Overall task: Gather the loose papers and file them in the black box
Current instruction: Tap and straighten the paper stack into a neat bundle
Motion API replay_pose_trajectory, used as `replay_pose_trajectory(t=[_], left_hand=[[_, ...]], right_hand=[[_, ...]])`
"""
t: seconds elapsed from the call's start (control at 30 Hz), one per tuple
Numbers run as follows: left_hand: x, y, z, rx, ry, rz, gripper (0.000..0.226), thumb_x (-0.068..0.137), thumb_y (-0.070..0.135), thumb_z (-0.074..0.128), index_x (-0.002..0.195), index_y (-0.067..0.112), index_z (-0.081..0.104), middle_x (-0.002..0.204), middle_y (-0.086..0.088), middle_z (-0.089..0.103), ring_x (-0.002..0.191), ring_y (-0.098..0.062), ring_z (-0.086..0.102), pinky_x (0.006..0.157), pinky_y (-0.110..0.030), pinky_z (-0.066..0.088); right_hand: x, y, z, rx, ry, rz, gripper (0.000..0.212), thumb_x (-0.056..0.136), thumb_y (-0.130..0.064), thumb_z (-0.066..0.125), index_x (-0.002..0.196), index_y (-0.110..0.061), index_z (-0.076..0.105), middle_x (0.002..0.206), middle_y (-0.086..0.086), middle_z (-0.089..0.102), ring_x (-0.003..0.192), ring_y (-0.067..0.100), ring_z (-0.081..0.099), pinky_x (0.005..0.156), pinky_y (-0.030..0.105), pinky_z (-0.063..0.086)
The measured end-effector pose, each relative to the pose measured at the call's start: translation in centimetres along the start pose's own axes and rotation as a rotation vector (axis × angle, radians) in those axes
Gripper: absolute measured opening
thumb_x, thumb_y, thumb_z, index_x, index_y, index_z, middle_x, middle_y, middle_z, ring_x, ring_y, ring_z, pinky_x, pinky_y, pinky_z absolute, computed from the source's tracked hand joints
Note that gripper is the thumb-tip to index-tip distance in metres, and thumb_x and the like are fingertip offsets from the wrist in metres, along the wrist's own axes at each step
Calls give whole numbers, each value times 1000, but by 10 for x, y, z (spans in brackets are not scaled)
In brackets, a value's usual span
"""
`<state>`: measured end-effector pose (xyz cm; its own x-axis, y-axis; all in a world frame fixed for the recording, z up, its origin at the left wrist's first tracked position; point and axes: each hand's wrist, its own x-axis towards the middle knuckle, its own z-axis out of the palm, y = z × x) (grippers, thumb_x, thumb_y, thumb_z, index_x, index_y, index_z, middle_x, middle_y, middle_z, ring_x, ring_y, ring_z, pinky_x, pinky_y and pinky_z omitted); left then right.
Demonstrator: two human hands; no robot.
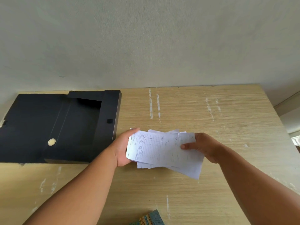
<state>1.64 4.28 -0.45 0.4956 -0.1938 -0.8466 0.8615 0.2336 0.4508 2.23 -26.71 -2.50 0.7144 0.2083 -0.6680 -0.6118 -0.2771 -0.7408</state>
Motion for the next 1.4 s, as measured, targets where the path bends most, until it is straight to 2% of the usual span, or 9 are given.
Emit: replay_pose_trajectory(t=[0.1,0.3,0.47,0.57,0.7,0.97,1.1,1.27,1.4], left_hand=[[4,-3,11,164,84,23,20,95,29,71,108,14,73,97,-13,81,94,-32,73,80,-39,52],[9,-10,15,229,143,27,38,87,25,81,120,8,75,113,-16,81,102,-33,75,80,-37,58],[12,-16,8,284,109,14,51,73,34,92,117,14,78,113,-11,81,114,-34,73,107,-51,52],[18,-22,9,338,96,32,75,48,45,101,115,20,79,120,-7,79,122,-32,67,114,-55,45],[23,-23,7,331,157,93,87,40,38,97,119,13,72,118,-11,79,116,-33,70,109,-57,50],[16,-10,14,276,309,269,26,82,21,81,106,14,75,107,-8,79,106,-31,71,103,-50,52],[7,-6,29,265,409,524,16,88,18,78,102,18,72,102,-5,75,100,-26,70,75,-35,52],[-5,-3,33,244,400,712,24,84,14,81,96,33,72,95,-1,74,91,-18,70,72,-29,54],[-6,-13,33,280,378,740,19,72,21,75,90,21,71,81,-3,70,79,-15,63,68,-32,48]], right_hand=[[-1,-4,6,140,90,26,38,80,-37,83,105,-9,80,105,17,79,99,37,75,95,57,57],[-5,6,11,457,160,186,76,71,-73,71,106,-5,77,96,15,78,89,35,74,82,46,58],[-6,3,31,412,192,174,80,64,-81,70,109,-15,74,111,15,76,104,33,70,96,49,52],[-6,-9,45,380,211,140,55,77,-75,64,98,-24,69,106,6,69,98,24,64,94,48,46],[-2,-10,48,411,184,138,75,68,-77,70,110,-15,74,111,13,76,103,32,71,99,51,52],[-5,-10,54,287,237,61,27,89,-8,73,115,-4,71,110,14,76,107,35,71,95,57,57],[-11,-18,66,215,413,-245,17,89,-7,71,93,-23,76,93,4,79,95,29,75,86,48,61],[-19,-23,70,243,515,-432,23,88,-5,72,86,-27,77,87,13,77,79,24,71,77,43,57],[-22,-11,79,224,527,-403,16,82,-9,76,87,-23,73,84,9,78,82,30,74,71,42,59]])
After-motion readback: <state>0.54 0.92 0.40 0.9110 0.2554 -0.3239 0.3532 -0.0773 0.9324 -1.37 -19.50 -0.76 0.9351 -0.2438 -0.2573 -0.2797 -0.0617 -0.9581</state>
